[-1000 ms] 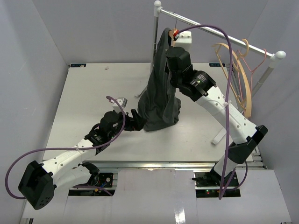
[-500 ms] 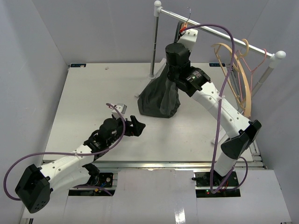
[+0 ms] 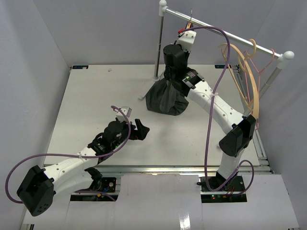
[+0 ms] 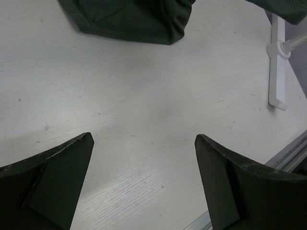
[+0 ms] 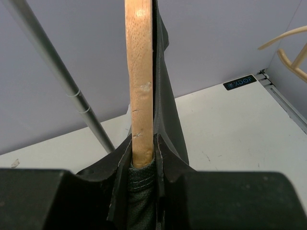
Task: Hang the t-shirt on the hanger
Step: Place the hanger at the clothesline.
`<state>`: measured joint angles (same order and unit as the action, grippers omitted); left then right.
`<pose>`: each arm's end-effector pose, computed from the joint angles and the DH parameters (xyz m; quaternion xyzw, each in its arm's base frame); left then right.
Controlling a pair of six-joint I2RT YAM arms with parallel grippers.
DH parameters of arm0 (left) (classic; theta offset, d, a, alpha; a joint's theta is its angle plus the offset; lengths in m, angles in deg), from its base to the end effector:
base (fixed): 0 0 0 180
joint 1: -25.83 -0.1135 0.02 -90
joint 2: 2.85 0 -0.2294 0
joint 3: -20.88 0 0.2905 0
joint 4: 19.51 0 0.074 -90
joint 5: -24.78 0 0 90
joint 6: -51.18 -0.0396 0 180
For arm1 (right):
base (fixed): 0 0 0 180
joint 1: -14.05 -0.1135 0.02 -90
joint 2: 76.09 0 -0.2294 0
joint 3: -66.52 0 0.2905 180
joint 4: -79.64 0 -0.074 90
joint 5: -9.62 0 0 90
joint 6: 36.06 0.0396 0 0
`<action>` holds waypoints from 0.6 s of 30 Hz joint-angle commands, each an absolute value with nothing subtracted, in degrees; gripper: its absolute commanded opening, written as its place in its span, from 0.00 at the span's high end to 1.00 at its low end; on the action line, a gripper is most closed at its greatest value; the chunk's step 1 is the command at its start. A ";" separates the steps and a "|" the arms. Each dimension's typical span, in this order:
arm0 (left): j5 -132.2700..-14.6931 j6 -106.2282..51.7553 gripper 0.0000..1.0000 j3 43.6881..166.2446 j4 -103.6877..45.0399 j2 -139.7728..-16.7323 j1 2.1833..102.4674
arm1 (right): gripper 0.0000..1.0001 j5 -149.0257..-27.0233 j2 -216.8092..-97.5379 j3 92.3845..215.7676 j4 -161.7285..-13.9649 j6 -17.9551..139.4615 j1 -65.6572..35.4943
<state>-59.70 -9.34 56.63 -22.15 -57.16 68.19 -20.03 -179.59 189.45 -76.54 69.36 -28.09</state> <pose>0.2001 -0.1773 0.1663 0.0654 0.8220 -0.2989 0.4803 0.3500 0.2702 0.4260 0.1857 0.6960 -0.0404 0.6924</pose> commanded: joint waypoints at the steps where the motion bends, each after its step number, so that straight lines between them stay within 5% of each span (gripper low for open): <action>1: -59.53 -10.06 0.02 57.41 -21.07 -56.90 68.45 | 0.92 -15.75 -180.07 193.58 -84.22 70.06 -27.35; 18: -63.07 -10.05 0.02 57.14 -19.55 -57.95 68.54 | 0.92 -18.27 -188.35 196.10 -84.37 70.00 -23.22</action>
